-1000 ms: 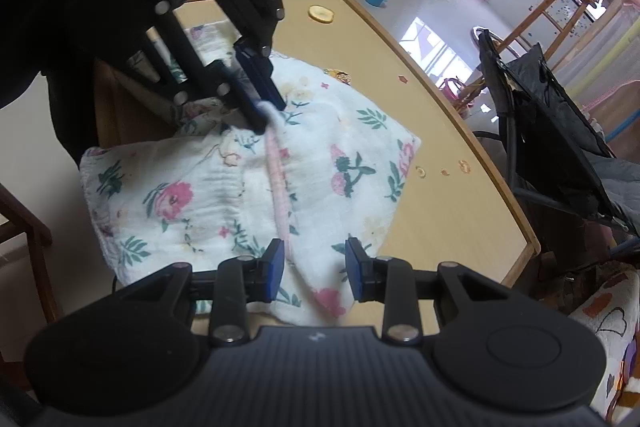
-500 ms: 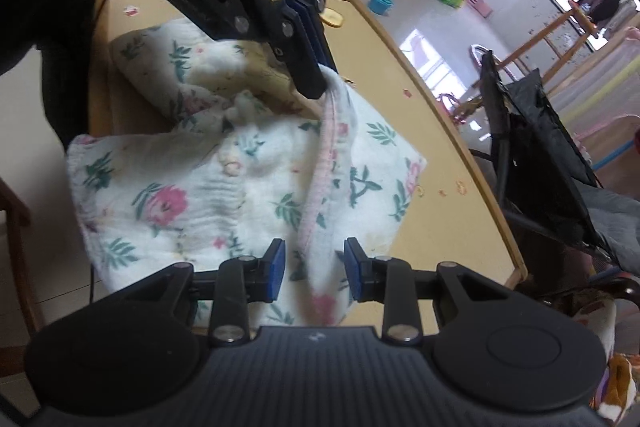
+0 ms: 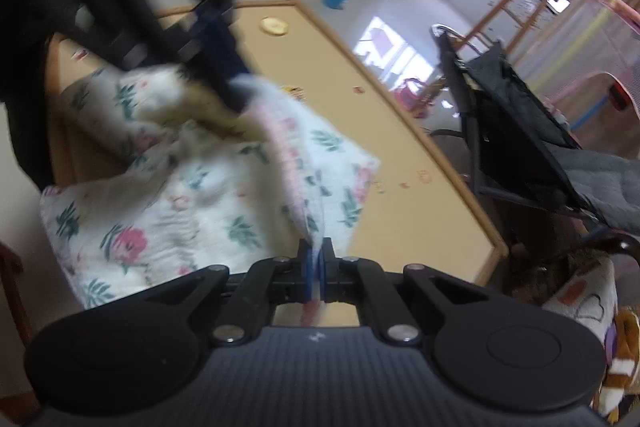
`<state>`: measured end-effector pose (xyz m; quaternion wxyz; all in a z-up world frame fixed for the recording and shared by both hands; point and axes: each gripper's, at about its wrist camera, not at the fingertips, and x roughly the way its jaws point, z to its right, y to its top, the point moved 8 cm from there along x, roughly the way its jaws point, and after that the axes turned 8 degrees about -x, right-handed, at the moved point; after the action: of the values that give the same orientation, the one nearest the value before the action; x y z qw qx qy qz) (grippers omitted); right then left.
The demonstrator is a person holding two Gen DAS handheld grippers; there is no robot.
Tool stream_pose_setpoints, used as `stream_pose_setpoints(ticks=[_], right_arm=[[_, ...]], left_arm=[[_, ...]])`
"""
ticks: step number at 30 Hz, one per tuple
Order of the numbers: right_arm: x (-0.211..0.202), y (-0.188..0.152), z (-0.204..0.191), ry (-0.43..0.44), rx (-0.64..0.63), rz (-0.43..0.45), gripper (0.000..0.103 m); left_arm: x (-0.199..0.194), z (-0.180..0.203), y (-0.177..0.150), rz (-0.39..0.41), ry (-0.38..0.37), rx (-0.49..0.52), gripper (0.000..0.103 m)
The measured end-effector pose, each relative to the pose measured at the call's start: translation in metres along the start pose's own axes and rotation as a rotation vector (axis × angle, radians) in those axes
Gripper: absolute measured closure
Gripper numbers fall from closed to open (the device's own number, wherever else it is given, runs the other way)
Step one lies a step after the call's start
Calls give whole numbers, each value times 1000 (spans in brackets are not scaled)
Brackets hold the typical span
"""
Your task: Fold clothes
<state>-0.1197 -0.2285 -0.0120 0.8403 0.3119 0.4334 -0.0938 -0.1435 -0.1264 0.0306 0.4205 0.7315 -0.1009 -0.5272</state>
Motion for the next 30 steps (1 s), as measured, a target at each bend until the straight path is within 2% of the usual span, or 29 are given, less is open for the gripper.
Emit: stream_pose_setpoints(ticks=[4,8,13,15,17,19,23,27,30], right_arm=[[-14,6,14,-18,47,25,100],[-26,14,22,-36,47,41,100],[-37,25,23,-41,49,52,100],[-40,28,23,-44,48,54,100],[-43,33,24,-44,51,57,100],[-47,36,25,-47,52,63,100],[-55,43,25,-52,47,75,100],[-61,47,23,-52,41,85,100],[-64,47,21,-48,39,87,100]], left_arm=[[-1,4,-3,-4,1,20,84],[-2,10,-8,5,58,72,84],[-7,14,-10,22,91,75,80],[-9,14,-10,26,97,79,71],[-11,15,-11,34,108,84,47],[-14,15,-11,55,140,92,40],[-13,15,-11,91,179,124,40],[-5,15,-10,83,195,137,40],[-2,12,-7,83,191,98,48]])
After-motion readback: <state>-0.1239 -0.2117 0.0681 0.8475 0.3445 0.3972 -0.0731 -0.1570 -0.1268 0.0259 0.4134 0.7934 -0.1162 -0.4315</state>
